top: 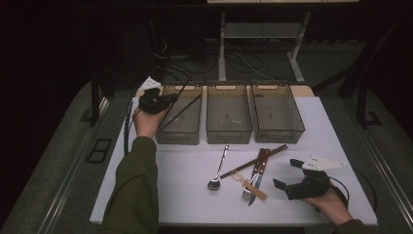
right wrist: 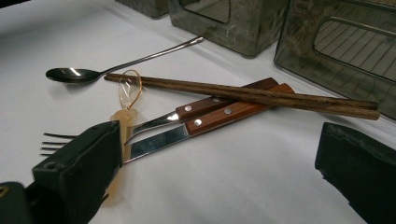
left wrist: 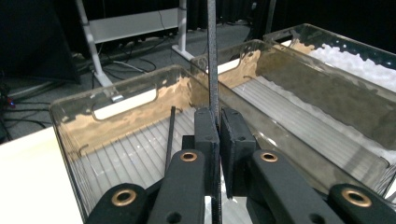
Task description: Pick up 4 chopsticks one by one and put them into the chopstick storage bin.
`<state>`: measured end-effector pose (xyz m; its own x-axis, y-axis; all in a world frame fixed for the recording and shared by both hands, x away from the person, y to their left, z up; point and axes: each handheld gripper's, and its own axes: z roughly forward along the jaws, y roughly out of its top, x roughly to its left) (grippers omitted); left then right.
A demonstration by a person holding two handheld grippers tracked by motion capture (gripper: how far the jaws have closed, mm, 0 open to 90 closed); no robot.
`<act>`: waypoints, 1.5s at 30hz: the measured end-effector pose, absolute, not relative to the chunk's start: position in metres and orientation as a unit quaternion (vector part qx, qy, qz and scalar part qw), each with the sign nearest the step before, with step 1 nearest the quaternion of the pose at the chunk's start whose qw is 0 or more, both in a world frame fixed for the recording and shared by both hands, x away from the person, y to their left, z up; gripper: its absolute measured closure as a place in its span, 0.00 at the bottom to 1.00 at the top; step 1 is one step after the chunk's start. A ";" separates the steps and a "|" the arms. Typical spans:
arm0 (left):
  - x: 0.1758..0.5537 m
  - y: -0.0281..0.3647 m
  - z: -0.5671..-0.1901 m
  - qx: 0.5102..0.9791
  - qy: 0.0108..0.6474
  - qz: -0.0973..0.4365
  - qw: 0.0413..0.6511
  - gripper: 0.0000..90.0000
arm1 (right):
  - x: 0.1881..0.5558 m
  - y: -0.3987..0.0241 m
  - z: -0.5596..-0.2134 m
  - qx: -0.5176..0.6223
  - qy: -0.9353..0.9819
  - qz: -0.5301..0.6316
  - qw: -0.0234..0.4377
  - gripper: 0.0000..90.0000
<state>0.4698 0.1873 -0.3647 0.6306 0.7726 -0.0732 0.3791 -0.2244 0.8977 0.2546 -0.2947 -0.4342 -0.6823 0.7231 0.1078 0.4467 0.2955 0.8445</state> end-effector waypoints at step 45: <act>0.449 0.181 -0.366 0.785 0.369 0.176 0.465 0.49 | 0.255 -0.294 -0.434 0.370 0.791 0.463 0.151 0.01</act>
